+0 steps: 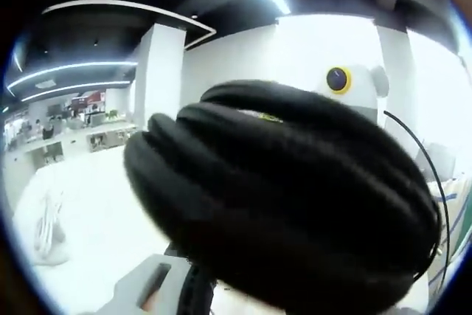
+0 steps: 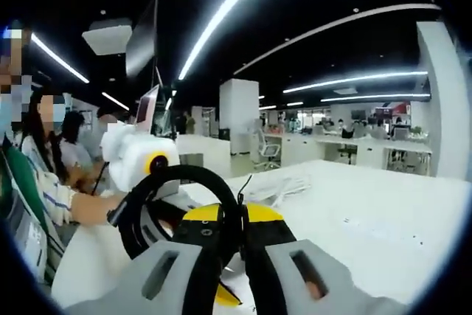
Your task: Straighten the power strip on the desk, plug the charger into it
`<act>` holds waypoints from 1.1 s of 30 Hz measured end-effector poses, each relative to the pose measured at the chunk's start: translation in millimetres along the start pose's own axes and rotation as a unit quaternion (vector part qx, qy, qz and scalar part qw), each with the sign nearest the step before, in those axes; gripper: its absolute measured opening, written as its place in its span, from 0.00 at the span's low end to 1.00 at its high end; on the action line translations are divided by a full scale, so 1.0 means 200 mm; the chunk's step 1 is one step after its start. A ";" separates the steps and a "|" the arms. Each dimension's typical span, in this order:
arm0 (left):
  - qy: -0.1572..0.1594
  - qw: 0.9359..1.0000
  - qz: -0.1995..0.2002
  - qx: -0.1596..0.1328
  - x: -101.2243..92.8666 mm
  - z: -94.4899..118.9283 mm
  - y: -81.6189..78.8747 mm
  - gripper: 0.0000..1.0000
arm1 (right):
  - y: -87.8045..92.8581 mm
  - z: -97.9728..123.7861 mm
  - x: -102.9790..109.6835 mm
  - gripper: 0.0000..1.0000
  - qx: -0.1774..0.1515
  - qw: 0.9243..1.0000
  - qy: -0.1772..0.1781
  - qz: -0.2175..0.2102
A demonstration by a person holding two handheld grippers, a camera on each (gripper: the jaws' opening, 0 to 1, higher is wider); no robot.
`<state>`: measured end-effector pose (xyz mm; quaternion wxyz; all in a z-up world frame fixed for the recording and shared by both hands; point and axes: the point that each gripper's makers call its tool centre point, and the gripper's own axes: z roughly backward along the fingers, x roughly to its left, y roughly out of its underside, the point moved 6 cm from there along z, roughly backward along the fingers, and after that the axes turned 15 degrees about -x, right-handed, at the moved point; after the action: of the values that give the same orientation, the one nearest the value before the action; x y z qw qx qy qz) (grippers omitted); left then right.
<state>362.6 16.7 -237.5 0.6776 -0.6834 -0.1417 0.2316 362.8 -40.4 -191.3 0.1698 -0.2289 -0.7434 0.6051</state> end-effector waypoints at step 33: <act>-0.020 1.000 -0.014 -0.003 -0.01 -0.07 0.11 0.29 | 0.08 0.04 -0.09 0.10 0.018 1.000 0.012 -0.012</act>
<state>366.0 3.0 -259.5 0.6760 -0.6784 -0.1652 0.2357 376.6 -54.6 -207.9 0.1897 -0.2242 -0.7333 0.6132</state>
